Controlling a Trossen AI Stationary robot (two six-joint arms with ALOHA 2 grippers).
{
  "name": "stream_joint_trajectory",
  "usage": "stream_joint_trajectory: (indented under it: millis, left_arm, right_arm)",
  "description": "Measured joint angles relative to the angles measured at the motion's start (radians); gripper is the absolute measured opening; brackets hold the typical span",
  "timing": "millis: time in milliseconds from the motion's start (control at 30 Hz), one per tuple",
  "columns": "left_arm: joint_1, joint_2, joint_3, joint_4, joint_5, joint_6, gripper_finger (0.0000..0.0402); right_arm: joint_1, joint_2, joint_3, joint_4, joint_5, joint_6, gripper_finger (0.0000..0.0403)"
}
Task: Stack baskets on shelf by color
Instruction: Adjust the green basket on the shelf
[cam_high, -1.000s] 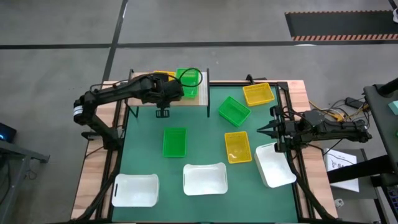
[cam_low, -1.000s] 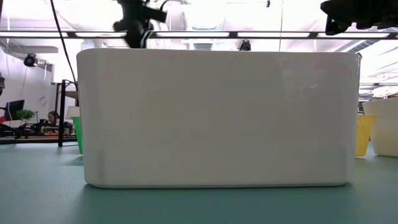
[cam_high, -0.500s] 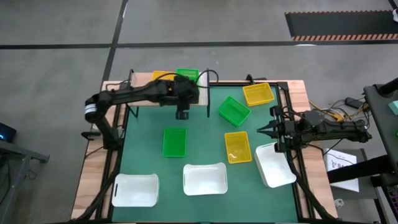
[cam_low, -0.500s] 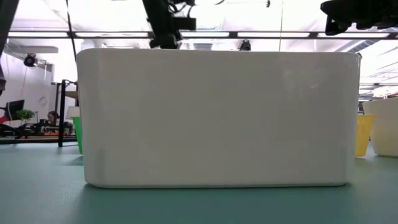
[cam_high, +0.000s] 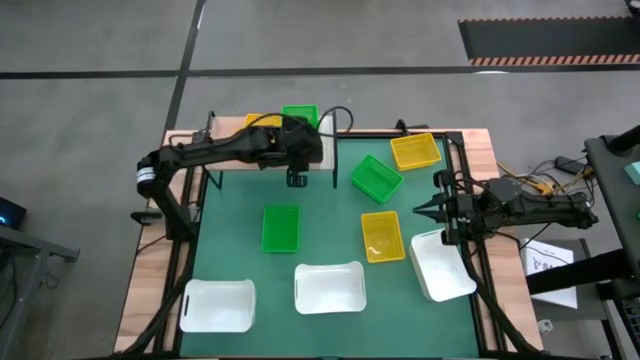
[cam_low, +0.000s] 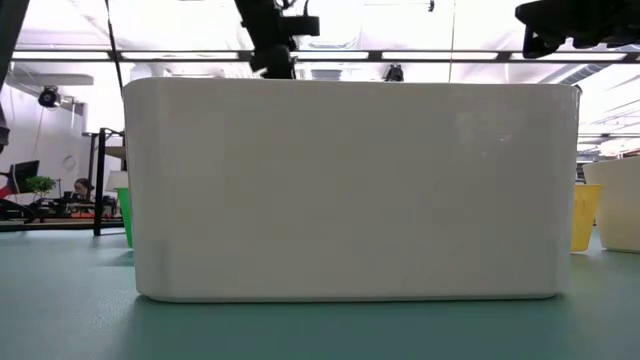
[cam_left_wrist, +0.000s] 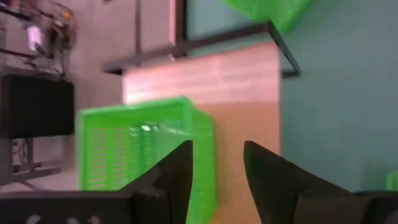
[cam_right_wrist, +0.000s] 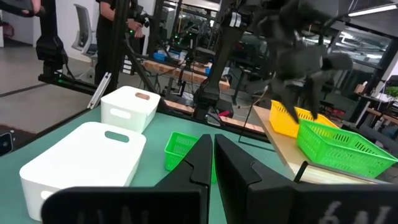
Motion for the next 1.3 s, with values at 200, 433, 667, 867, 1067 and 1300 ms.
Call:
stream_joint_trajectory:
  millis: [200,433,667,867,1067,1300]
  left_arm:
    - [0.073,0.006,-0.009,0.011,0.066,0.016,0.0127]
    - [0.111,0.014,-0.070,0.075,0.115,0.025,0.0127]
    - [0.109,0.017,-0.073,0.072,0.123,0.052,0.0071]
    - [0.110,0.017,-0.073,0.073,0.142,0.052,0.0007]
    - [0.083,0.017,-0.073,0.091,0.154,0.047,0.0004]
    - [0.032,0.017,-0.073,0.091,0.165,-0.002,0.0004]
  right_arm:
    - [0.000,0.001,0.000,0.000,0.000,0.000,0.0011]
    - [0.000,0.002,0.000,0.000,0.000,0.004,0.0011]
    - [0.000,0.002,0.000,0.000,0.000,-0.001,0.0011]
    - [0.000,0.002,0.000,0.000,0.000,-0.001,0.0011]
    - [0.000,0.002,0.000,0.000,0.000,-0.001,0.0011]
    - [0.000,0.002,0.000,0.000,0.000,-0.001,0.0011]
